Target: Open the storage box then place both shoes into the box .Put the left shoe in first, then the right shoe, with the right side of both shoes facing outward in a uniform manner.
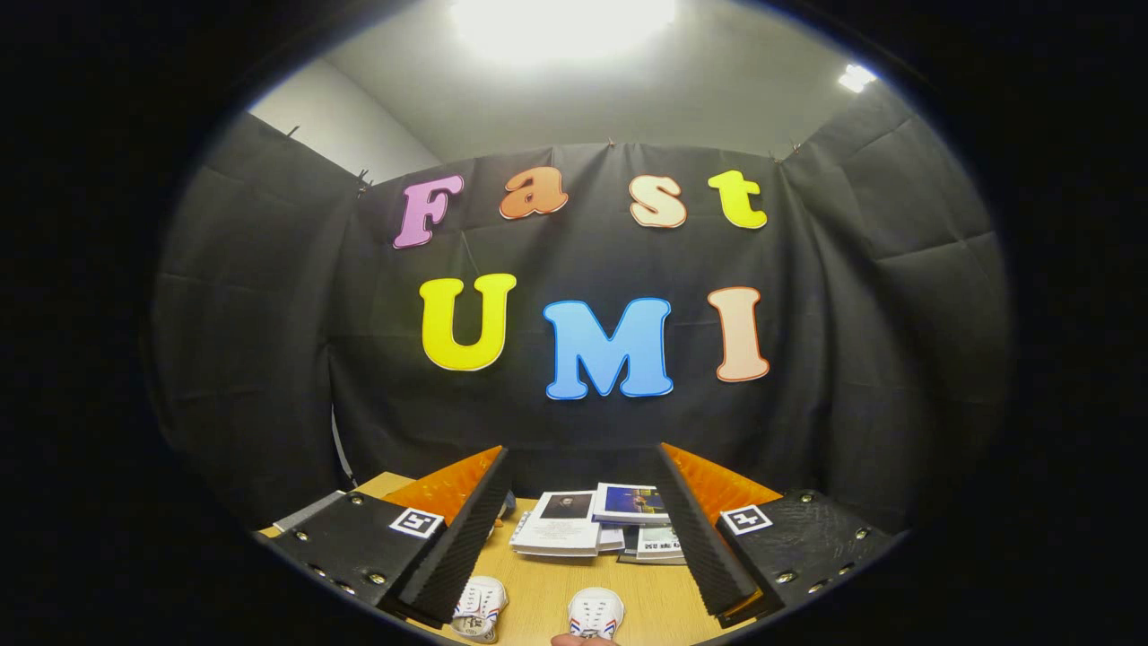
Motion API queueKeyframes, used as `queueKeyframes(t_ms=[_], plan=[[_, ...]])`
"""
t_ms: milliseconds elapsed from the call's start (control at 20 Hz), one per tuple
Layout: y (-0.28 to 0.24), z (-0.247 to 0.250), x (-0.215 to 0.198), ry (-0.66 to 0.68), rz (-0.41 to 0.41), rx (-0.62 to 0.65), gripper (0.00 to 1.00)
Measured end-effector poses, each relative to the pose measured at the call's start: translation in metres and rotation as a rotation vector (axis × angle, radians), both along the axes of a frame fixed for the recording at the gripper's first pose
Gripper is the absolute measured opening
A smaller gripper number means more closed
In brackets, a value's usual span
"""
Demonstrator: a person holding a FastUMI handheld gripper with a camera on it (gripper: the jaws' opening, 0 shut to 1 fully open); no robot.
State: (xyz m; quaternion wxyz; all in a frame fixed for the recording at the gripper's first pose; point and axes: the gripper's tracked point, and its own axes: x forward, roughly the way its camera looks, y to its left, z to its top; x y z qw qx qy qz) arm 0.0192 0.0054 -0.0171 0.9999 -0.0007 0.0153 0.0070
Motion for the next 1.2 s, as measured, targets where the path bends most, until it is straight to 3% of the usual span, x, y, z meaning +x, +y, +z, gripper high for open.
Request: queueKeyframes(t_ms=[500, 1200], plan=[[0.041, -0.071, 0.035, 0.185, 0.170, 0.166, 0.97], [0.182, -0.204, 0.056, 0.589, 0.571, 0.508, 0.98]])
